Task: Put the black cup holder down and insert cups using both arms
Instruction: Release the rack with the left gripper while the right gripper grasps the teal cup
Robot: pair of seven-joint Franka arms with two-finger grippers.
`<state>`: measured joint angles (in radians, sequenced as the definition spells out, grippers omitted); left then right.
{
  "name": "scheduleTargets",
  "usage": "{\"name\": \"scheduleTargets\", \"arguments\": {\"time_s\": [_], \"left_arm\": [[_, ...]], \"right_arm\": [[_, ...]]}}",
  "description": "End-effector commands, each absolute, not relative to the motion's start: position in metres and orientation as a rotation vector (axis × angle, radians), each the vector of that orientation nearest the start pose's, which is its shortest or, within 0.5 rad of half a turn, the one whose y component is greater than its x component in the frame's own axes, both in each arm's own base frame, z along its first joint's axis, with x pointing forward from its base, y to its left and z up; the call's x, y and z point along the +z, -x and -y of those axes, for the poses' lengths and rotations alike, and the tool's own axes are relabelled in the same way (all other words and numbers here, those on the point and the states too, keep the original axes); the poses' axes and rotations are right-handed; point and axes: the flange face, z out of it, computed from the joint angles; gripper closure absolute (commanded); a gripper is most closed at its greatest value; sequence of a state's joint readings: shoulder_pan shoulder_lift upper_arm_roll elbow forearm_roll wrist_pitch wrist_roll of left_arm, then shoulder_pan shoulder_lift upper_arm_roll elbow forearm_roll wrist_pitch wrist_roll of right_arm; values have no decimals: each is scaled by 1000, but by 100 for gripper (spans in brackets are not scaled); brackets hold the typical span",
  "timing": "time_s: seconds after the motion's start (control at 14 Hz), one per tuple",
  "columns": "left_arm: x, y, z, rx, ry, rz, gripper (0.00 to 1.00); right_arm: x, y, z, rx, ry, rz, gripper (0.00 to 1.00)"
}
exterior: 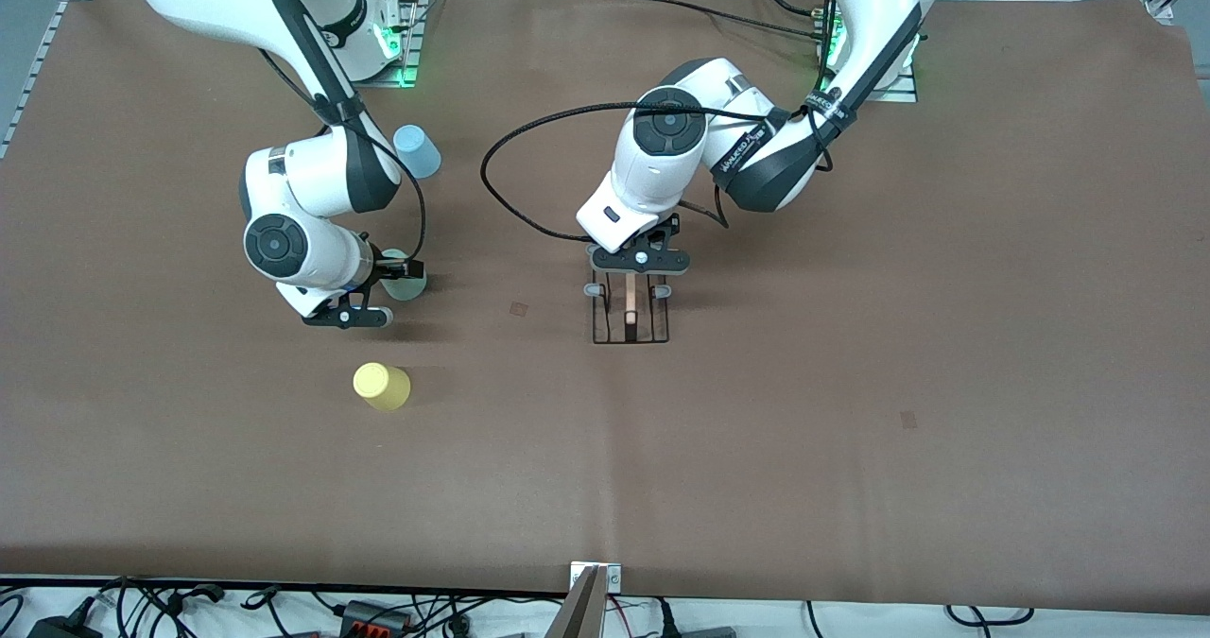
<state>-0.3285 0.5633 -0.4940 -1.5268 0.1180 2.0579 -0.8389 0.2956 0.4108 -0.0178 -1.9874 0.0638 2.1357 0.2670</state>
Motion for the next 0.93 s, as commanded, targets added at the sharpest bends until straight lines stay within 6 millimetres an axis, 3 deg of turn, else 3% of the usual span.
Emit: {"name": "scheduleTargets", "arguments": {"time_s": [0.0, 0.21, 0.43, 0.57, 0.64, 0.79, 0.86], "left_arm": [[392, -530, 451, 127, 3222, 81, 68], [429, -559, 406, 142, 3190, 151, 67], [451, -588, 350, 111, 3192, 153, 67], [460, -600, 324, 88, 3192, 204, 66], [460, -603, 314, 101, 3184, 202, 65], [471, -603, 293, 134, 3153, 154, 65], [478, -610, 272, 127, 3157, 128, 64]], "right_arm": [[236, -548, -165, 414, 3123, -93, 0], [228, -547, -165, 438, 3124, -92, 0], [225, -547, -165, 452, 3124, -92, 37], [228, -548, -168, 450, 3123, -84, 58], [236, -553, -170, 432, 3120, -70, 64], [275, -566, -180, 460, 3113, -22, 67], [301, -571, -201, 487, 3103, 17, 69]]}}
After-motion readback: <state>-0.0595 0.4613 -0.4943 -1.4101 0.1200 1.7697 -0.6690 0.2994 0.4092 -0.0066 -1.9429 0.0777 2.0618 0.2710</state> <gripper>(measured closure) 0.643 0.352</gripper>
